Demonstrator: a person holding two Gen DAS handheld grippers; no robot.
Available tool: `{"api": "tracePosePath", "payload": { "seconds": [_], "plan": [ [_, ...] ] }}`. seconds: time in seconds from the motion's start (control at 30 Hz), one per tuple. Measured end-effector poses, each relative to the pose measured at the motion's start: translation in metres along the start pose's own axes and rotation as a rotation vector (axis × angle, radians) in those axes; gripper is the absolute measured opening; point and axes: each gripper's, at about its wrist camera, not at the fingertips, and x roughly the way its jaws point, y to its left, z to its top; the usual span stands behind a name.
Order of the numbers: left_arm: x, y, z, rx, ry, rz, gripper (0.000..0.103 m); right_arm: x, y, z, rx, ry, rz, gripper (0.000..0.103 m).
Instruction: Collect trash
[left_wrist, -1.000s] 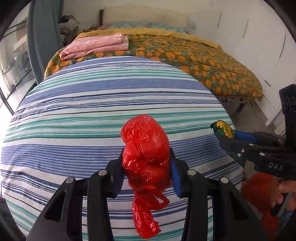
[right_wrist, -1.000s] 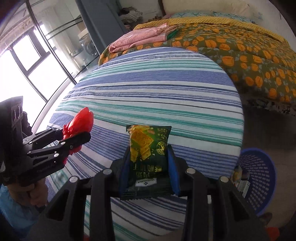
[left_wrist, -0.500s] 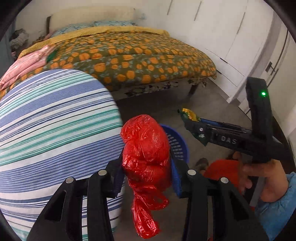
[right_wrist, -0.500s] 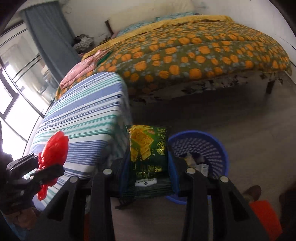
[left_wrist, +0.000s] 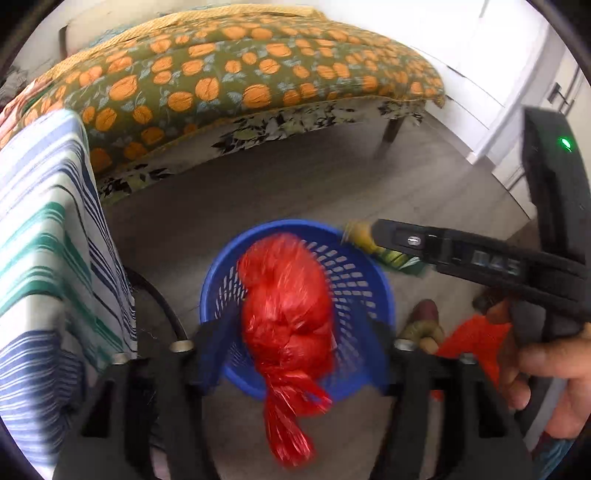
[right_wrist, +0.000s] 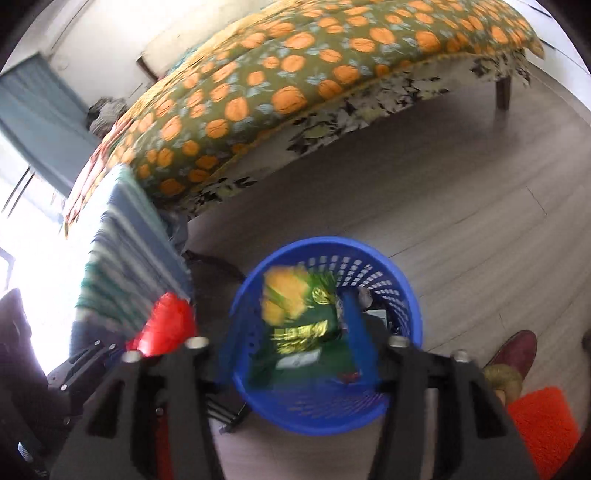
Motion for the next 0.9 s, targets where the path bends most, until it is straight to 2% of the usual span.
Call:
{"api": "tracePosePath", "payload": {
  "seconds": [0.03, 0.1, 0.13, 0.17, 0.3, 0.43, 0.5, 0.53, 0.6, 0.67, 0.73, 0.8, 0.9],
  "plan": [
    [-0.001, 0.002, -0.001, -0.02, -0.016, 0.011, 0.078, -0.001, -0.004, -0.001, 0.014, -0.012, -0.009, 0.072],
    [-0.008, 0.003, -0.004, -0.049, -0.053, 0.02, 0.088, -0.005, -0.012, -0.002, 0.046, -0.03, -0.025, 0.076],
    [-0.013, 0.002, -0.005, -0.056, -0.071, 0.024, 0.09, -0.01, -0.015, -0.002, 0.06, -0.038, -0.042, 0.088],
    [-0.019, 0.0, -0.007, -0.057, -0.088, 0.028, 0.091, -0.015, -0.017, -0.003, 0.067, -0.05, -0.057, 0.091],
    [-0.06, -0.017, -0.017, -0.006, -0.186, 0.046, 0.098, -0.053, -0.011, -0.013, 0.048, -0.122, -0.084, 0.093],
    [-0.108, -0.036, -0.038, 0.104, -0.276, 0.056, 0.098, -0.106, 0.014, -0.037, -0.031, -0.233, -0.13, 0.094],
    [-0.126, -0.048, -0.047, 0.172, -0.293, 0.091, 0.098, -0.14, 0.033, -0.056, -0.095, -0.322, -0.178, 0.095],
    [-0.133, -0.052, -0.052, 0.188, -0.298, 0.114, 0.098, -0.158, 0.042, -0.068, -0.114, -0.391, -0.206, 0.099],
    [-0.146, -0.056, -0.062, 0.191, -0.32, 0.155, 0.098, -0.182, 0.051, -0.087, -0.101, -0.49, -0.254, 0.098],
    [-0.15, -0.056, -0.07, 0.183, -0.327, 0.129, 0.098, -0.182, 0.049, -0.093, -0.064, -0.431, -0.307, 0.098],
    [-0.147, -0.052, -0.072, 0.152, -0.288, 0.109, 0.098, -0.177, 0.041, -0.098, -0.053, -0.395, -0.27, 0.098],
    [-0.145, -0.049, -0.072, 0.122, -0.236, 0.113, 0.098, -0.174, 0.04, -0.106, -0.036, -0.357, -0.278, 0.098],
    [-0.149, -0.042, -0.078, 0.084, -0.213, 0.117, 0.098, -0.175, 0.052, -0.122, -0.092, -0.339, -0.299, 0.098]
  ]
}}
